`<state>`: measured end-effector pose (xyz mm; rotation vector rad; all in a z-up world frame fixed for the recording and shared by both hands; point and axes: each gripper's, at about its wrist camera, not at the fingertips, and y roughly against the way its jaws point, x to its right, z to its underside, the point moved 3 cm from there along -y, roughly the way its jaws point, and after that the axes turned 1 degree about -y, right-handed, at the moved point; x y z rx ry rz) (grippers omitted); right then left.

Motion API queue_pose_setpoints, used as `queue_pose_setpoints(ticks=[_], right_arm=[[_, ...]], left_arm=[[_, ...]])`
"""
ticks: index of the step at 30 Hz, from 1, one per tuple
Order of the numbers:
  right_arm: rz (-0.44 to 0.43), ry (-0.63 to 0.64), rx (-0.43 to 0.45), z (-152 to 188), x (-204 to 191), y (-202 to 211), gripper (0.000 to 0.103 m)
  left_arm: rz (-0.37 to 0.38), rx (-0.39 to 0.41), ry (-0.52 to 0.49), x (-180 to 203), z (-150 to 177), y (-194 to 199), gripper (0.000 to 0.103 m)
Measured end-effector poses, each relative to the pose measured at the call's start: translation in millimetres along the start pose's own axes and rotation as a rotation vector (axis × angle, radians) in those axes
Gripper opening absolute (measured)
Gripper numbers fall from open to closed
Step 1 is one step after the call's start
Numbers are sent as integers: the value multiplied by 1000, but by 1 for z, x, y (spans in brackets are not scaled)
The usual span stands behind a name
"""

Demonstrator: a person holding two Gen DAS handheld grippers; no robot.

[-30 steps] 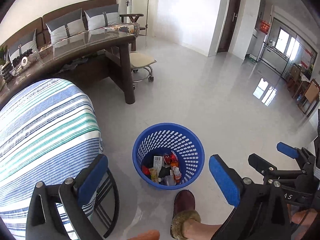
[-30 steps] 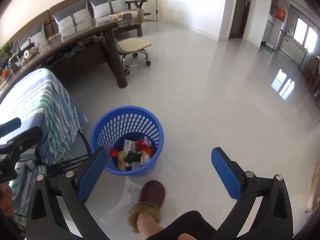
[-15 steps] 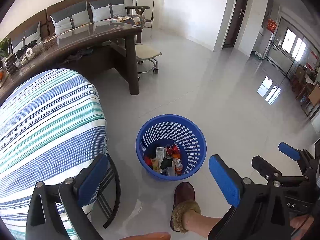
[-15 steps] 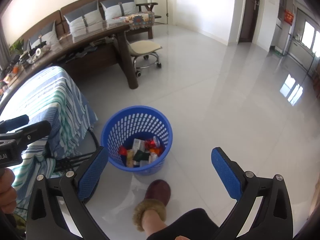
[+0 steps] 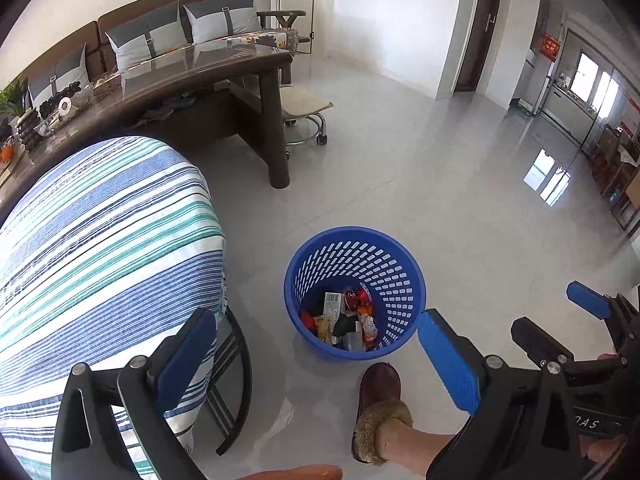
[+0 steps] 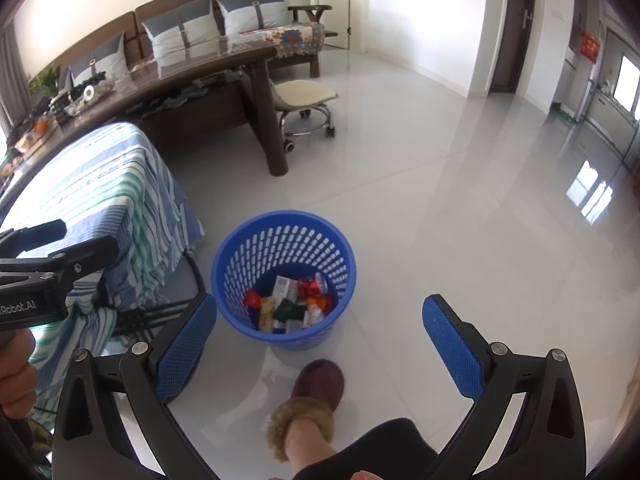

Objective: Collect trash

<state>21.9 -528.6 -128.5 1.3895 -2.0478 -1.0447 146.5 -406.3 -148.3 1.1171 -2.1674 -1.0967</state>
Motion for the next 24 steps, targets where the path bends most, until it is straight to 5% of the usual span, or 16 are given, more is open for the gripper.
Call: queue_pose_setpoints(ticks=[24], right_arm=[[1,-2,-10,2,-1,-2,103]], left_arm=[[-10,-7,-2,1,0,-4,103]])
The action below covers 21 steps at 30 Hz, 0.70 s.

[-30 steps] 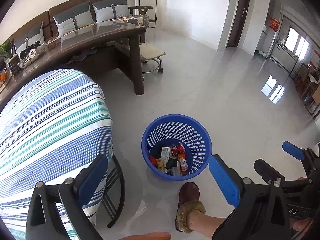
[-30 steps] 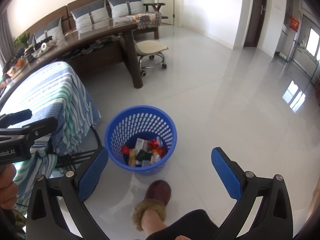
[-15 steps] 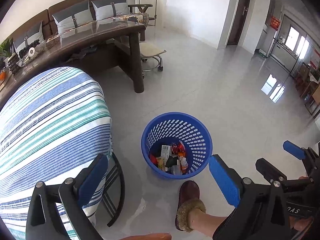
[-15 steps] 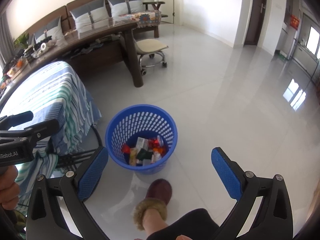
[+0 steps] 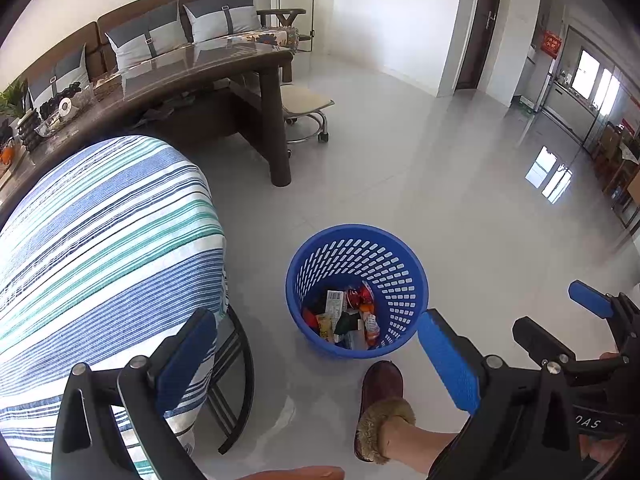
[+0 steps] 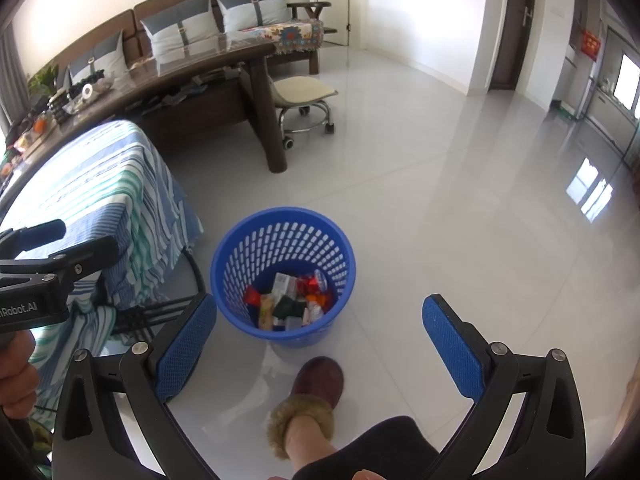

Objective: Collect trash

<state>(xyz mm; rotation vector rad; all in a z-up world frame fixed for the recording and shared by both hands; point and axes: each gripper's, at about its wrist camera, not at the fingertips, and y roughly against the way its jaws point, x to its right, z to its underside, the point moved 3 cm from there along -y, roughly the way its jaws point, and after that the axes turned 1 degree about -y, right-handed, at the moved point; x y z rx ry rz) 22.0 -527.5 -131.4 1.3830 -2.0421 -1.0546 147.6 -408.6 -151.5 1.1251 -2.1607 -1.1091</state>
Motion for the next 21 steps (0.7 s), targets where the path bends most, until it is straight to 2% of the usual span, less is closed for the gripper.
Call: queue_pose_setpoints(ticks=[21], right_arm=[[0,0,-3,0,0,-1,103]], left_arm=[[3,1,-13,5,-1,0,103]])
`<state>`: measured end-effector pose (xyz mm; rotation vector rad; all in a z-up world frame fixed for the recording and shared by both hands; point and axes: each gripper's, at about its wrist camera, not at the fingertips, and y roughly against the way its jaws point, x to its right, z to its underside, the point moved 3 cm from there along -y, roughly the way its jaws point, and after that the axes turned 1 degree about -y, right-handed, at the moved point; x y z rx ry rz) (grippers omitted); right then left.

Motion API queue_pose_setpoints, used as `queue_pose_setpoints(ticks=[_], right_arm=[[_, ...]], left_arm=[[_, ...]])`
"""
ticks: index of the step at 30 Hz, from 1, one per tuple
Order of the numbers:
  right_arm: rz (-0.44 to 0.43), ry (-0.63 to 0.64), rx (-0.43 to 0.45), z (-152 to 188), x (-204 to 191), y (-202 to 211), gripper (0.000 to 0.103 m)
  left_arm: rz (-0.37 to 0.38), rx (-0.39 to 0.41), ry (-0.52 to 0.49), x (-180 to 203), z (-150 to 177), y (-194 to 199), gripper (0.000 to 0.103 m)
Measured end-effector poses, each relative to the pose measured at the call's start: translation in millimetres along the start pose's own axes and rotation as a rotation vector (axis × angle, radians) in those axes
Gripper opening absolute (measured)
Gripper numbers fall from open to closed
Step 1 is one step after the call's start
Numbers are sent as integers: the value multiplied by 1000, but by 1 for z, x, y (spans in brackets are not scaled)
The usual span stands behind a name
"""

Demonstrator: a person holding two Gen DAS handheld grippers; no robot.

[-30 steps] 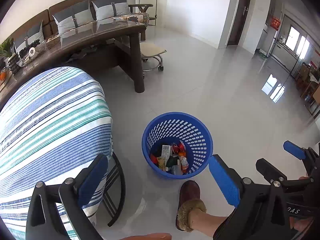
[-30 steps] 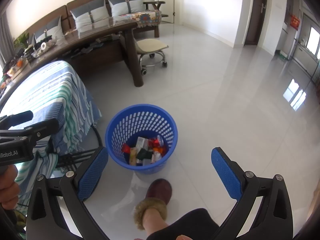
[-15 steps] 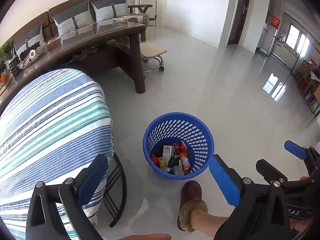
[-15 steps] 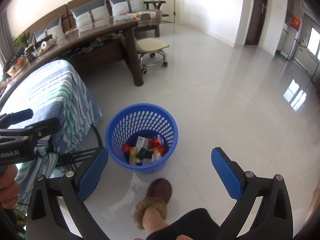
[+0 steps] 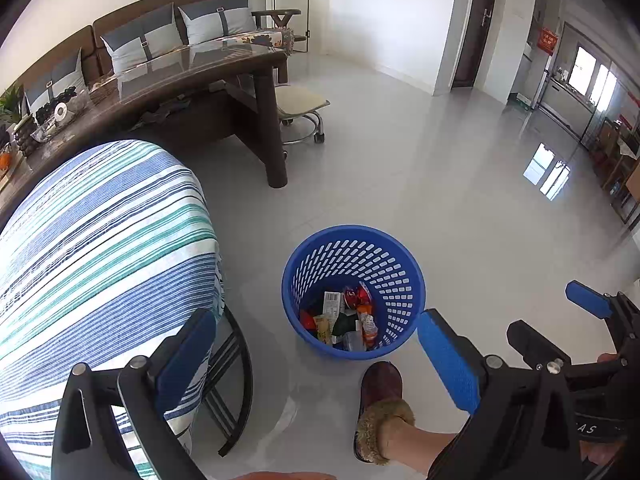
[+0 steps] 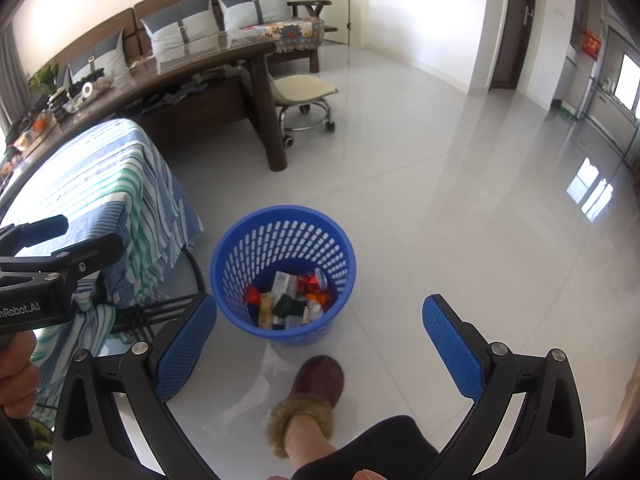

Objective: Collect trash

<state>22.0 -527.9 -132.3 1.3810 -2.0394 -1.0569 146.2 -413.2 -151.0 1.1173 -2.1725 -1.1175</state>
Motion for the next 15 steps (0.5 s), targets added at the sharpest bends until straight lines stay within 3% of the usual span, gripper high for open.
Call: queue_pose_setpoints(ticks=[15], right_arm=[[4,-7,-14,1,2,-3,103]], left_arm=[[12,14,10,-4,3,3,102]])
